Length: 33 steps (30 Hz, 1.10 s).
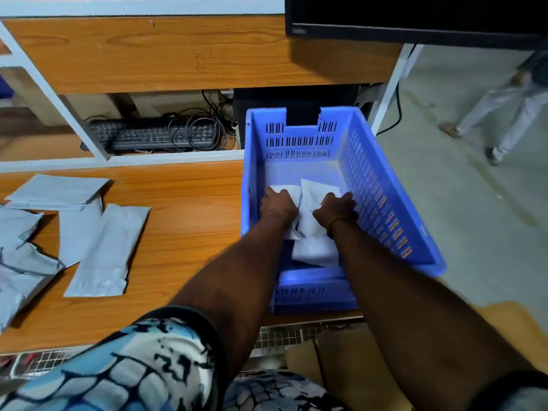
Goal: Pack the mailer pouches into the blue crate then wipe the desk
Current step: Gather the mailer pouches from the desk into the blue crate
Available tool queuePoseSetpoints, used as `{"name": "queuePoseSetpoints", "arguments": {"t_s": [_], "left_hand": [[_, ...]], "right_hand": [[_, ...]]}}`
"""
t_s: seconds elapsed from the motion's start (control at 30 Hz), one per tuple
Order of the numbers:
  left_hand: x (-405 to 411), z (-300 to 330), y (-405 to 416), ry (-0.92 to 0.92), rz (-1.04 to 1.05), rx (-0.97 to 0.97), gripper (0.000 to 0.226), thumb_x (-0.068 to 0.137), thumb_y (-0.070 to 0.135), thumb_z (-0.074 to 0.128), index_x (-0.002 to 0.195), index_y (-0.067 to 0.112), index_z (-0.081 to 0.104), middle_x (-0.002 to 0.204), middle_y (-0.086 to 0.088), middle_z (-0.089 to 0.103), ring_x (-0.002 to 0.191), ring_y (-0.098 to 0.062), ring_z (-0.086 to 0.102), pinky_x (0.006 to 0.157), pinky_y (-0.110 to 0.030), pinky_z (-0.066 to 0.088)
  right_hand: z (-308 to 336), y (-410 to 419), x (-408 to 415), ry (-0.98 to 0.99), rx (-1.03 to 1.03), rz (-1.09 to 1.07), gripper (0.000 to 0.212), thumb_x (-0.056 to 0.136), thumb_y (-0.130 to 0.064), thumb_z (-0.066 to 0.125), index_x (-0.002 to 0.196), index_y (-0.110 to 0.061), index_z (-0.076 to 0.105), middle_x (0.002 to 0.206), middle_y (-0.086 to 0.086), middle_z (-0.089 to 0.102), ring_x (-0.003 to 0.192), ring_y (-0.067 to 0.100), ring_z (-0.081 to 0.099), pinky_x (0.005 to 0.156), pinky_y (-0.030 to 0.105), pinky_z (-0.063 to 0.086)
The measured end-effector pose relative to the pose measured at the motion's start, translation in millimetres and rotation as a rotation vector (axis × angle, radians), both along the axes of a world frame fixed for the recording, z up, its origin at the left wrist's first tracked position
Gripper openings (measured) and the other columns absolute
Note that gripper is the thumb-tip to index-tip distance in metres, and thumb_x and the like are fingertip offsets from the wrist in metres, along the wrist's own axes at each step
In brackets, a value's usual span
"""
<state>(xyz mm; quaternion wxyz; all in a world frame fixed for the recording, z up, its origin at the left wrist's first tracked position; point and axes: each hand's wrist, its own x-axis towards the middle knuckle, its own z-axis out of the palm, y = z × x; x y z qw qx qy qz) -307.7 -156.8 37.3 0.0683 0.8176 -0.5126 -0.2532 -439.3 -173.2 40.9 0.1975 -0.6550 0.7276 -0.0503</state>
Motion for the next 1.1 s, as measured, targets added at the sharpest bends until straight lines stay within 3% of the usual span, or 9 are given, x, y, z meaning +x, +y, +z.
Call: {"name": "queuePoseSetpoints", "arguments": {"t_s": [0.17, 0.33, 0.43, 0.57, 0.67, 0.73, 0.87, 0.97, 1.1], "left_hand": [[1.7, -17.8, -3.7, -0.018, -0.123, 0.173, 0.058, 0.086, 0.039, 0.053, 0.138, 0.014, 0.049, 0.151, -0.019, 0.036, 0.138, -0.04, 0.035, 0.111, -0.046, 0.038], [3.9, -9.1, -3.5, -0.016, -0.102, 0.055, 0.049, 0.087, 0.024, 0.046, 0.134, 0.013, 0.052, 0.146, -0.02, 0.041, 0.134, -0.038, 0.042, 0.107, -0.046, 0.042], [4.9, 16.9, -1.2, 0.066, -0.059, -0.158, 0.042, 0.087, 0.022, 0.051, 0.128, 0.018, 0.058, 0.139, -0.017, 0.049, 0.129, -0.033, 0.048, 0.105, -0.043, 0.045], [11.5, 72.9, 30.6, 0.232, -0.036, -0.611, 0.028, 0.088, 0.016, 0.057, 0.113, 0.02, 0.068, 0.116, -0.009, 0.061, 0.104, -0.024, 0.06, 0.089, -0.032, 0.046], [32.7, 100.0, 74.3, 0.293, 0.011, -0.897, 0.023, 0.085, 0.011, 0.056, 0.102, 0.019, 0.07, 0.1, 0.001, 0.066, 0.083, -0.014, 0.059, 0.078, -0.029, 0.046], [58.5, 106.8, 107.6, 0.283, 0.098, -1.001, 0.019, 0.085, 0.012, 0.056, 0.095, 0.019, 0.069, 0.095, 0.004, 0.067, 0.077, -0.014, 0.058, 0.071, -0.03, 0.047], [96.2, 95.5, 147.5, 0.249, 0.244, -1.05, 0.019, 0.084, 0.013, 0.054, 0.093, 0.025, 0.066, 0.096, 0.006, 0.067, 0.075, -0.015, 0.058, 0.069, -0.035, 0.048], [132.8, 79.3, 175.1, 0.205, 0.379, -0.997, 0.018, 0.086, 0.016, 0.053, 0.095, 0.027, 0.065, 0.096, 0.008, 0.066, 0.065, -0.013, 0.055, 0.061, -0.03, 0.041], [172.5, 58.3, 205.3, 0.156, 0.516, -0.941, 0.016, 0.088, 0.016, 0.054, 0.098, 0.024, 0.065, 0.097, 0.006, 0.065, 0.071, -0.013, 0.059, 0.061, -0.03, 0.044]], "right_hand": [[-4.9, -1.1, 0.6, 0.056, 0.206, 0.064, 0.059, 0.087, -0.047, 0.063, 0.137, -0.02, 0.047, 0.147, 0.019, 0.026, 0.133, 0.04, 0.034, 0.108, 0.049, 0.031], [5.2, -1.9, -1.0, -0.016, 0.195, -0.002, 0.059, 0.089, -0.05, 0.062, 0.138, -0.021, 0.048, 0.149, 0.018, 0.026, 0.133, 0.04, 0.035, 0.109, 0.051, 0.027], [27.5, -1.9, 2.8, -0.189, -0.055, -0.042, 0.044, 0.091, -0.042, 0.062, 0.128, -0.02, 0.057, 0.14, 0.02, 0.035, 0.126, 0.041, 0.044, 0.105, 0.049, 0.034], [59.5, 17.8, 11.8, -0.45, -0.504, -0.046, 0.024, 0.089, -0.029, 0.064, 0.111, -0.019, 0.064, 0.12, 0.016, 0.05, 0.104, 0.036, 0.059, 0.088, 0.041, 0.047], [73.6, 42.7, 33.4, -0.62, -0.643, 0.047, 0.018, 0.088, -0.022, 0.064, 0.106, -0.018, 0.066, 0.111, 0.012, 0.057, 0.095, 0.014, 0.057, 0.077, 0.022, 0.039], [80.5, 66.4, 63.0, -0.708, -0.68, 0.142, 0.016, 0.087, -0.019, 0.064, 0.103, -0.018, 0.066, 0.104, 0.01, 0.057, 0.092, 0.015, 0.058, 0.076, 0.022, 0.041], [87.4, 102.0, 100.6, -0.781, -0.631, 0.28, 0.014, 0.087, -0.019, 0.065, 0.101, -0.02, 0.066, 0.099, 0.003, 0.053, 0.079, 0.023, 0.061, 0.078, 0.034, 0.048], [86.7, 122.0, 135.5, -0.808, -0.575, 0.392, 0.015, 0.085, -0.021, 0.064, 0.099, -0.023, 0.064, 0.097, -0.003, 0.052, 0.086, 0.017, 0.06, 0.081, 0.036, 0.05], [82.9, 145.8, 180.7, -0.782, -0.5, 0.516, 0.015, 0.086, -0.023, 0.064, 0.1, -0.026, 0.064, 0.102, 0.001, 0.054, 0.088, 0.013, 0.058, 0.072, 0.028, 0.042]]}}
